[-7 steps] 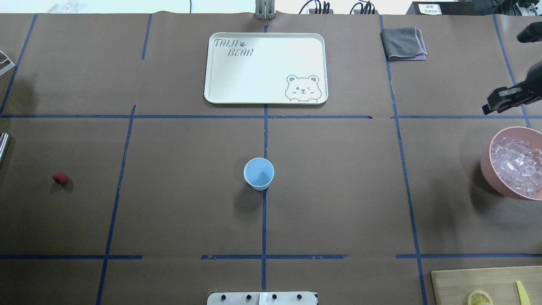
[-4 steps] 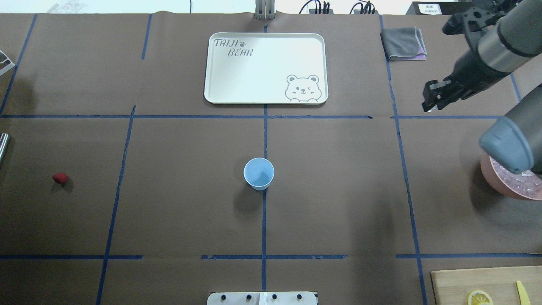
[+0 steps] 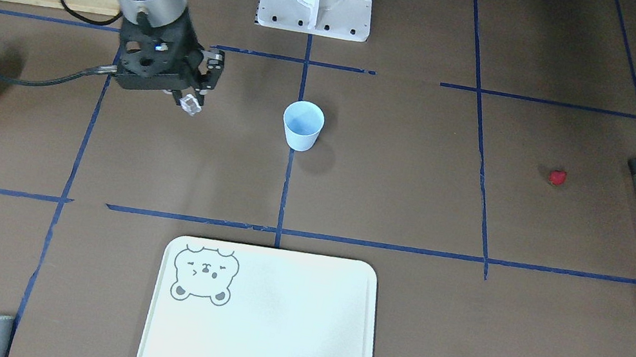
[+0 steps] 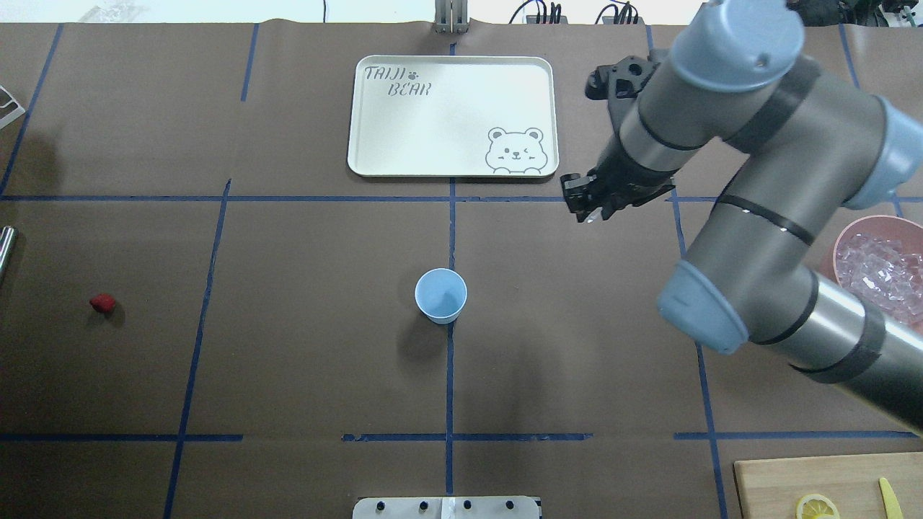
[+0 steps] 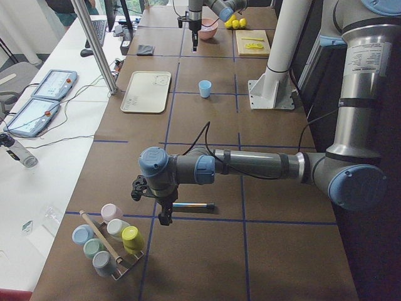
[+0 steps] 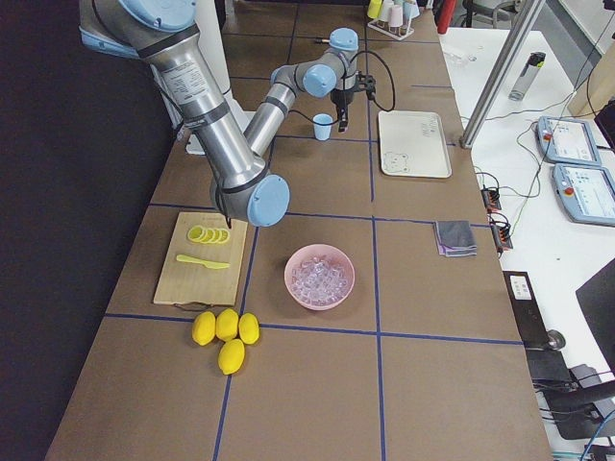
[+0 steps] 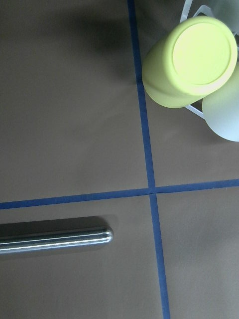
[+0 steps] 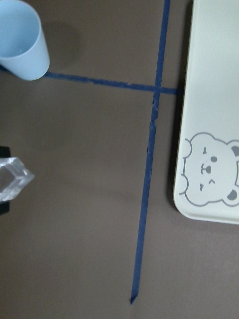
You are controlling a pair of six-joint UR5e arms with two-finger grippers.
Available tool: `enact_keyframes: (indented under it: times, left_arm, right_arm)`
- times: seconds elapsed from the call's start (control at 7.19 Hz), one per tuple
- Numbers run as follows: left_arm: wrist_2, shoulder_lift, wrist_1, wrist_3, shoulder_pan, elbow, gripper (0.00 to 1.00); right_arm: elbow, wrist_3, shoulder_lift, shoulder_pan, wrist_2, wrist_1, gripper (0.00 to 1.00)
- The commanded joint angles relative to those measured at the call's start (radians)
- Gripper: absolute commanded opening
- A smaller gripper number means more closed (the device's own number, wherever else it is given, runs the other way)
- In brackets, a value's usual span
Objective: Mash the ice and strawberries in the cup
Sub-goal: 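Lower the right gripper over the blue cup and release the ice cube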
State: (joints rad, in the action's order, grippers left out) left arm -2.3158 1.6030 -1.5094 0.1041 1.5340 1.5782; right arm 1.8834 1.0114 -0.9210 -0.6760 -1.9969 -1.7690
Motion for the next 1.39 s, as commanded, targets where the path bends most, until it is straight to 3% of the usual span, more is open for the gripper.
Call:
enact_keyframes:
  times: [0.0,0.42,0.7,0.97,1.11,1.25]
  left_arm:
    - [-0.001,0.0,0.0,0.0,0.0,0.0,1.0]
    - [-0.001,0.0,0.002,0.0,0.0,-0.004,1.0]
    - [-0.001,0.0,0.003,0.0,0.0,-0.003,1.0]
    - [-0.001,0.0,0.005,0.0,0.0,-0.004,1.0]
    - [-0.001,0.0,0.005,0.0,-0.002,-0.006,1.0]
    - [-0.001,0.0,0.005,0.0,-0.002,-0.004,1.0]
  right_arm:
    - [-0.114,0.185,0.153,0.14,0.127,-0.003,0.01]
    - [-0.231,0.243,0.247,0.219,0.197,0.003,0.03]
    - [-0.247,0.26,0.245,0.236,0.211,0.005,0.06]
    - [-0.263,0.259,0.24,0.243,0.211,0.005,0.19]
    - [-0.265,0.251,0.24,0.243,0.211,0.005,0.44]
    - [-0.264,0.26,0.24,0.245,0.211,0.005,0.99]
